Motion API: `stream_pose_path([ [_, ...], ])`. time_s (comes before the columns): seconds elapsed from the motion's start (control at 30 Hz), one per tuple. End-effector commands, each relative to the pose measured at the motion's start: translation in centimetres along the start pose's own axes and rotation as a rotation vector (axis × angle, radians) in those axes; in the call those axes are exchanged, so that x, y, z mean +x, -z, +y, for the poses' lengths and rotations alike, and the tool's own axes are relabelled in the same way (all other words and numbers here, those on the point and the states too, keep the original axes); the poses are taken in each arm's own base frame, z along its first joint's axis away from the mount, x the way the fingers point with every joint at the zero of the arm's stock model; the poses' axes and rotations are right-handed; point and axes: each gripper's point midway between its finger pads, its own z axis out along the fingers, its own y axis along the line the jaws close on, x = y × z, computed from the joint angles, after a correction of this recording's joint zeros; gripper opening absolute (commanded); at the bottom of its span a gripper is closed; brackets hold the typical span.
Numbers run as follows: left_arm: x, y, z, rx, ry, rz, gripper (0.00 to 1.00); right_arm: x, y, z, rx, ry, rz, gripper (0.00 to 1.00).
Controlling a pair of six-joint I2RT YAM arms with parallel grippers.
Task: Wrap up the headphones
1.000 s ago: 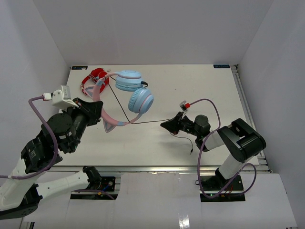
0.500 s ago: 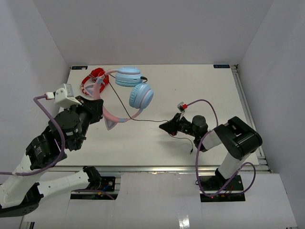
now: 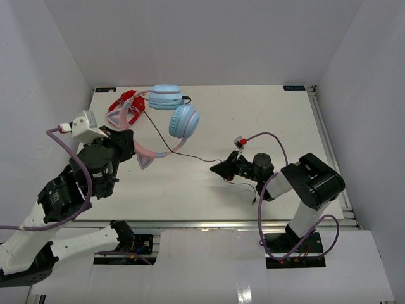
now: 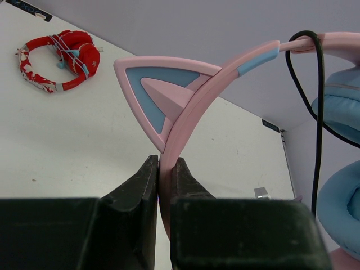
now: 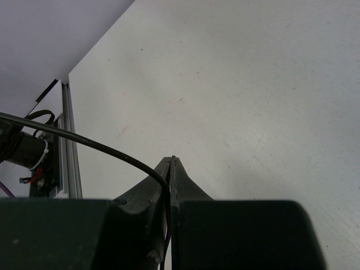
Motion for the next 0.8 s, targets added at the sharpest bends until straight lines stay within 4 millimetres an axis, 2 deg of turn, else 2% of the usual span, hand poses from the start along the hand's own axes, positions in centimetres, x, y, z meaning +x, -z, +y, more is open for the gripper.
stream_pose_path([
  [0.0, -1.6, 0.4, -1.1, 0.038, 0.108, -0.027, 0.00, -2.6, -1.0, 0.8, -0.052, 0.073, -0.096, 0.08],
  [0.1, -1.2, 1.4, -3.5, 0.191, 0.115, 0.034, 0.00, -2.6, -1.3, 0.3, -0.043, 0.069, -0.094, 0.08],
  [0.2, 0.7, 3.0, -6.3, 0.388, 0.034, 0.147, 0.00, -3.0, -1.5, -0.1, -0.043, 0.063, -0.097, 0.08],
  [0.4, 5.8, 7.4, -8.6, 0.674, -0.141, 0.424, 0.00, -5.1, -0.9, -1.8, -0.006, 0.049, -0.126, 0.08],
  [0.6, 10.6, 9.9, -8.0, 0.841, -0.342, 0.607, 0.00, -9.0, -0.4, -2.7, 0.021, 0.071, -0.129, 0.08],
  [0.7, 13.6, 9.6, -7.2, 0.843, -0.437, 0.685, 0.00, -10.9, -0.1, -2.9, 0.082, 0.122, -0.096, 0.08],
  [0.77, 15.8, 8.9, -5.7, 0.798, -0.504, 0.735, 0.00, -12.5, 0.8, -2.6, 0.153, 0.156, -0.080, 0.08],
])
